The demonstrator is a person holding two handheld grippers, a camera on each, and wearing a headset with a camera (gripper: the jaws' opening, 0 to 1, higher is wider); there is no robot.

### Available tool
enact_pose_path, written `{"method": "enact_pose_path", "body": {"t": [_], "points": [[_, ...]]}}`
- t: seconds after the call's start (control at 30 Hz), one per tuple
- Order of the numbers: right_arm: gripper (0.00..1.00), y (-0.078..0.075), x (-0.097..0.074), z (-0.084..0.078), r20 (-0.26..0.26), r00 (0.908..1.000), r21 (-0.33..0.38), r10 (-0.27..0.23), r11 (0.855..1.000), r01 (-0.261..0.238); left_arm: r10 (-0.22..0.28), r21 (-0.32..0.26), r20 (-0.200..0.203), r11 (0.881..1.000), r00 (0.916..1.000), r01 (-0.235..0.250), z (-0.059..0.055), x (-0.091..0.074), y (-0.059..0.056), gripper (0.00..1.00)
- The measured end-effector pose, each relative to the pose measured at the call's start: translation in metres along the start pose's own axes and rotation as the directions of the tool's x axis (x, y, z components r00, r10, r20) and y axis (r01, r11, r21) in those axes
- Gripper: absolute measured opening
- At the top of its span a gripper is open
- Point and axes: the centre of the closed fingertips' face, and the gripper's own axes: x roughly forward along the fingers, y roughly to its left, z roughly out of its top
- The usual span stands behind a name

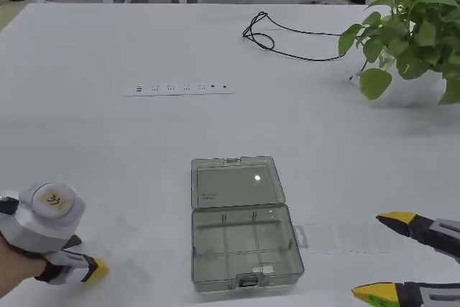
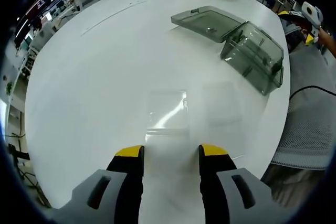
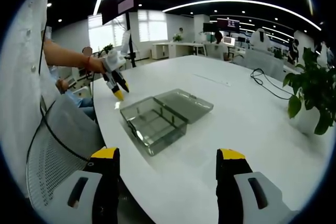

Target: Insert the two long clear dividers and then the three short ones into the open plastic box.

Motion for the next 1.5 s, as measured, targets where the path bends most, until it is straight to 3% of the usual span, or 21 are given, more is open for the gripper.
{"method": "enact_pose_path", "body": {"t": [0.13, 0.53, 1.0, 1.17, 1.37, 1.5], "points": [[0.76, 0.000, 0.001, 0.001, 0.001, 1.0000, -0.001, 0.002, 1.000, -0.002, 0.009, -0.026, -0.011, 1.000, 0.9999, -0.009, 0.000, 0.000, 0.003, 0.33], [0.75, -0.001, 0.002, -0.002, -0.003, 1.0000, 0.000, 0.005, 1.000, -0.005, 0.003, -0.044, -0.023, 0.999, 0.9997, -0.004, 0.000, 0.000, 0.002, 0.32], [0.75, 0.005, 0.002, -0.001, -0.007, 1.0000, 0.002, 0.007, 1.000, -0.007, -0.031, -0.079, 0.012, 0.996, 0.9994, 0.032, 0.003, -0.002, -0.006, 0.31], [0.74, 0.007, 0.002, 0.002, -0.005, 0.9999, 0.003, 0.010, 1.000, -0.010, -0.041, -0.141, 0.064, 0.989, 0.9971, 0.050, 0.006, -0.007, -0.010, 0.31], [0.74, 0.009, 0.004, 0.006, 0.005, 0.9999, 0.008, 0.013, 1.000, -0.013, -0.054, -0.173, 0.105, 0.982, 0.9930, 0.071, 0.011, -0.014, -0.017, 0.31], [0.73, 0.010, 0.006, 0.010, 0.011, 0.9998, 0.012, 0.018, 1.000, -0.018, -0.066, -0.212, 0.155, 0.972, 0.9857, 0.098, 0.019, -0.019, -0.022, 0.31]]}}
